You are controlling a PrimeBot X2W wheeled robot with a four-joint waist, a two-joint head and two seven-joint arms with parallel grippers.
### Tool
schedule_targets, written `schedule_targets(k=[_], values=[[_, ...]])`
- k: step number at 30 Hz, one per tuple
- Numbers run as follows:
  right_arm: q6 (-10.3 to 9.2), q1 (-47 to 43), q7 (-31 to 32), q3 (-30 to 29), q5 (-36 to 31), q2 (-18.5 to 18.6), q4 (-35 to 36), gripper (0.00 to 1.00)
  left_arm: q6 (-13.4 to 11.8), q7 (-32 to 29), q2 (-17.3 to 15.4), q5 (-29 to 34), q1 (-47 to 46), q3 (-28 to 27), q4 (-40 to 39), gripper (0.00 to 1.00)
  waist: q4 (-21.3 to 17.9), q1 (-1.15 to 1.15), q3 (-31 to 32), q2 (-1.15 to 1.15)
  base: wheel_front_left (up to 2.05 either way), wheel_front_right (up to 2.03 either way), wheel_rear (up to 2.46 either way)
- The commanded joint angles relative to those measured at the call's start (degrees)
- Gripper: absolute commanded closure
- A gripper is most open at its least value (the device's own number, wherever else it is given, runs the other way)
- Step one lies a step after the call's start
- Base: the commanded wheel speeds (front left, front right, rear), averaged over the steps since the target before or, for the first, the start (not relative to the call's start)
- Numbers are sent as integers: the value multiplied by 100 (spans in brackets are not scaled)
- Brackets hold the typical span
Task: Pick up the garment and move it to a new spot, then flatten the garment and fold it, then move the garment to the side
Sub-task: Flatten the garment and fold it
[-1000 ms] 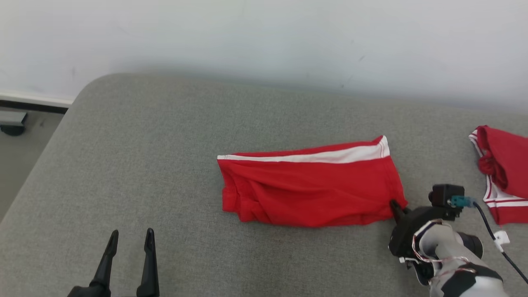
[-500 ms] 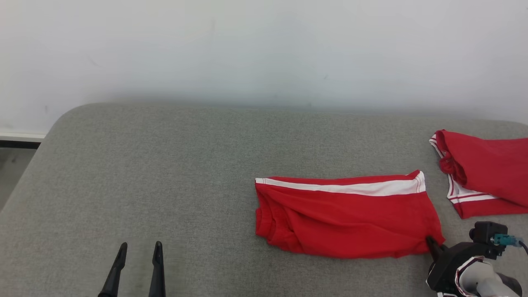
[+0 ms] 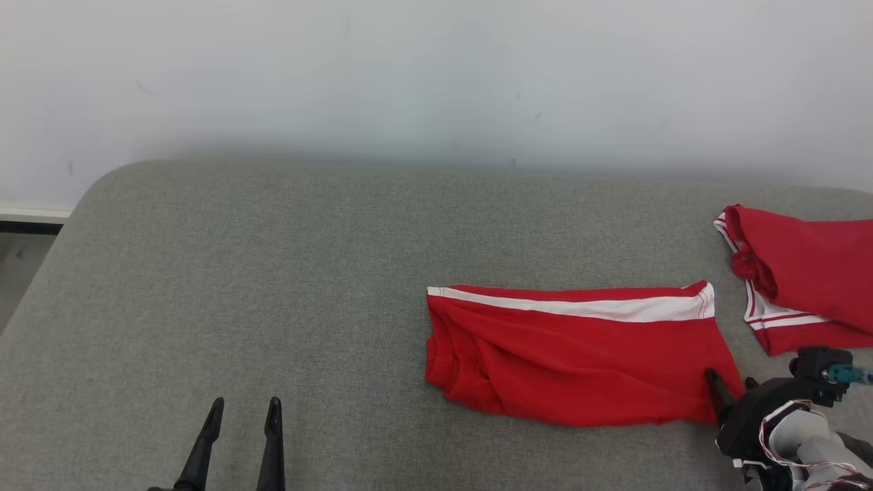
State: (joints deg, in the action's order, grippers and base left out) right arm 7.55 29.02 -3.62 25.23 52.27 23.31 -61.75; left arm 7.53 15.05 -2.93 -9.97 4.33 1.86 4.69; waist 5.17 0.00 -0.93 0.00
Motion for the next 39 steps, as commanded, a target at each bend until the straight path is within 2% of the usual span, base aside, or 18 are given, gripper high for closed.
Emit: schedule_targets(k=[1, 5, 9, 10, 11, 12, 16, 22, 29, 33, 39], values=[[-11, 132, 75, 33, -104, -57, -132, 0, -11, 16, 6, 31, -68, 24, -10, 0, 43, 0, -48, 0, 0, 0, 0], [-11, 365, 421, 185, -262, -124, -455, 0, -11, 16, 7, 52, -111, 83, 10, 0, 122, 0, -96, 0, 0, 0, 0], [-11, 442, 1045, 397, -298, -191, -546, 1, -11, 16, 6, 38, -140, 104, 44, 0, 173, 0, -98, 0, 0, 0, 0], [-10, 468, 1187, 453, -323, -180, -542, 59, -11, 16, 7, 28, -137, 101, 50, 0, 175, 0, -90, 0, 0, 0, 0], [-10, 482, 1317, 509, -343, -170, -531, 93, -11, 16, 7, 19, -124, 95, 58, 0, 173, 0, -77, 0, 0, 0, 0], [-10, 500, 1426, 542, -342, -155, -520, 100, -11, 16, 7, 11, -104, 93, 64, 0, 171, 0, -64, 0, 0, 0, 0], [-10, 601, 1688, 570, -250, -67, -506, 100, -10, 16, 6, -14, -63, 119, 95, 0, 158, 0, -1, 0, 0, 0, 0], [-12, 690, 1645, 511, -220, 285, -608, 100, -10, 16, 7, -37, -32, 165, 124, 0, 158, 0, 92, 0, 0, 0, 0], [-12, 783, 1548, 548, -200, 369, -430, 100, -10, 16, 7, -68, 23, 98, 100, 0, 98, 0, 140, 0, 0, 0, 0], [-12, 777, 1506, 581, -49, 277, 29, 100, -10, 16, 6, -72, 54, 77, 109, 0, 43, 0, 182, 0, 0, 0, 0], [-12, 515, 1597, 716, 288, 190, 1148, 100, -10, 16, 6, -107, 82, 57, 93, 0, -24, 0, 242, 0, 0, 0, 0]])
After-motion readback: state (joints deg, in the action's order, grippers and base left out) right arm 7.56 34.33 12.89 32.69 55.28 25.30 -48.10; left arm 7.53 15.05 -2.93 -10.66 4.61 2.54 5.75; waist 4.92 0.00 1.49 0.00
